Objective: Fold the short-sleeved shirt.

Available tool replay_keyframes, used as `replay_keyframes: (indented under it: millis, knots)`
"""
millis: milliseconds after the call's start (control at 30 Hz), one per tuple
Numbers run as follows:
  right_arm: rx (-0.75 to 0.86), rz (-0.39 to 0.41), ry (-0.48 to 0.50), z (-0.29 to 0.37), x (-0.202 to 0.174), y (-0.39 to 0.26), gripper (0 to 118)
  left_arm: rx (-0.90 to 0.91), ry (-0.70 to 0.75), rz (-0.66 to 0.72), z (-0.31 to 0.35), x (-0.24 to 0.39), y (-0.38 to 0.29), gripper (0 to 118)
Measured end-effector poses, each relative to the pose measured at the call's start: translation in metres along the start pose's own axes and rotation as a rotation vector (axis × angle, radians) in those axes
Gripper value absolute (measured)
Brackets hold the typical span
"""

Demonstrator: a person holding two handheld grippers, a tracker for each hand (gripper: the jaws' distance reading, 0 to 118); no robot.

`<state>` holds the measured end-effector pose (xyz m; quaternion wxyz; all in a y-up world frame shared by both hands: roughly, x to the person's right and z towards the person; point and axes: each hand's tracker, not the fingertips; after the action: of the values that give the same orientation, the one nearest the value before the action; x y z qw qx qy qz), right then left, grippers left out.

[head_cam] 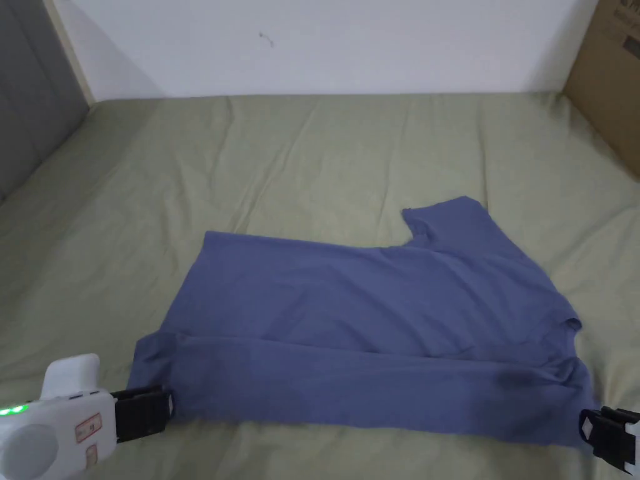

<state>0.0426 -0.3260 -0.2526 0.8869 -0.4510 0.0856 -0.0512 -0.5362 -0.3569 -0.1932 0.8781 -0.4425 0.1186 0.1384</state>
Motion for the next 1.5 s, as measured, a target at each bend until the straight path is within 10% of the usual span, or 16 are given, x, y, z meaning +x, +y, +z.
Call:
replay_keyframes:
  millis: [200, 267, 433, 500, 600, 733, 867, 1367, 1433, 1500]
  knots:
    - [-0.035, -0.023, -0.009, -0.008, 0.006, -0.008, 5, -0.09, 0.031, -0.093, -0.041, 0.007, -0.006, 63]
    - [-0.043, -0.03, -0.008, -0.006, 0.006, -0.013, 5, -0.058, 0.037, -0.097, -0.021, 0.012, 0.0, 3]
    - [-0.041, -0.022, -0.02, -0.008, 0.01, -0.006, 12, -0.064, -0.011, -0.111, -0.01, 0.021, 0.006, 3]
    - [-0.04, -0.03, -0.029, -0.012, 0.017, 0.003, 53, -0.066, -0.012, -0.114, -0.012, 0.018, 0.003, 3]
    - [-0.091, -0.044, -0.021, -0.032, 0.029, 0.011, 80, -0.054, -0.01, -0.132, -0.009, 0.021, 0.002, 3]
    - [-0.233, -0.074, -0.036, -0.074, 0.04, 0.004, 77, -0.058, -0.013, -0.124, -0.007, 0.02, 0.004, 3]
    - [-0.202, -0.006, 0.0, -0.062, 0.023, 0.004, 6, -0.055, -0.019, -0.126, -0.002, 0.019, 0.007, 3]
    - [-0.213, 0.048, -0.041, 0.01, 0.048, -0.014, 6, -0.087, -0.045, -0.111, 0.08, 0.017, -0.058, 3]
    - [-0.221, 0.041, -0.048, 0.003, 0.052, -0.032, 10, -0.102, -0.036, -0.133, 0.076, 0.018, -0.077, 16]
    - [-0.242, -0.01, -0.056, -0.007, 0.054, -0.045, 38, -0.12, -0.003, -0.146, 0.067, 0.018, -0.089, 56]
